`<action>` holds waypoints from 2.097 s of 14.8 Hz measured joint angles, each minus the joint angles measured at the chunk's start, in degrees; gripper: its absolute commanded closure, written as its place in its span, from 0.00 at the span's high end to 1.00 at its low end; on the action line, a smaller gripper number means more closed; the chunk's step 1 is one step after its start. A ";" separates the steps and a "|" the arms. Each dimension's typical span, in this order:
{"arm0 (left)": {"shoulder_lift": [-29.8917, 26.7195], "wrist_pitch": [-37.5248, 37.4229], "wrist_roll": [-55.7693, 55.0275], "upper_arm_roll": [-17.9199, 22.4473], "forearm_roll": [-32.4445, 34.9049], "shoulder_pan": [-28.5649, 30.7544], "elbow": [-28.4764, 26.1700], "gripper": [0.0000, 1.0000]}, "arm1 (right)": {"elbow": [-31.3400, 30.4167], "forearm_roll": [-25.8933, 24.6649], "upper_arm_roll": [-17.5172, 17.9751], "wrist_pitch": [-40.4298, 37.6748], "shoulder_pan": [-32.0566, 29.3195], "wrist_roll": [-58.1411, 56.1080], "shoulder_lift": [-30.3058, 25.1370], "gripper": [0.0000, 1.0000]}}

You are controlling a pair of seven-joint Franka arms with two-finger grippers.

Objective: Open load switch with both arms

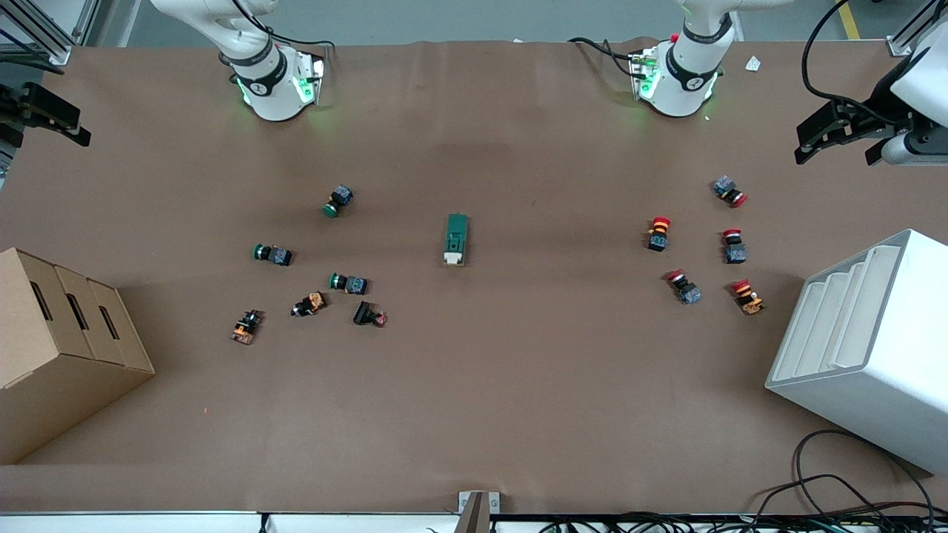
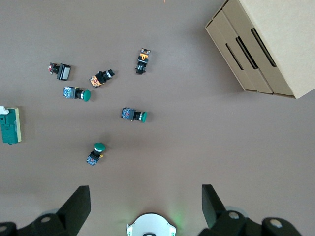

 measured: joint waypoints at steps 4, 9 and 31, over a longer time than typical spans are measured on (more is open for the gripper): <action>0.08 0.00 0.00 -0.11 0.00 -0.09 0.00 1.00 | 0.00 0.00 0.00 -0.05 0.00 0.00 0.00 1.00; 3.26 0.95 0.01 -2.26 -0.26 -2.27 0.26 1.00 | 0.00 0.00 0.03 -0.07 0.00 0.00 0.00 1.00; 30.51 47.24 -92.07 -16.71 34.87 -38.67 -16.94 0.98 | 0.00 0.00 0.17 -0.22 0.00 -0.01 0.00 1.00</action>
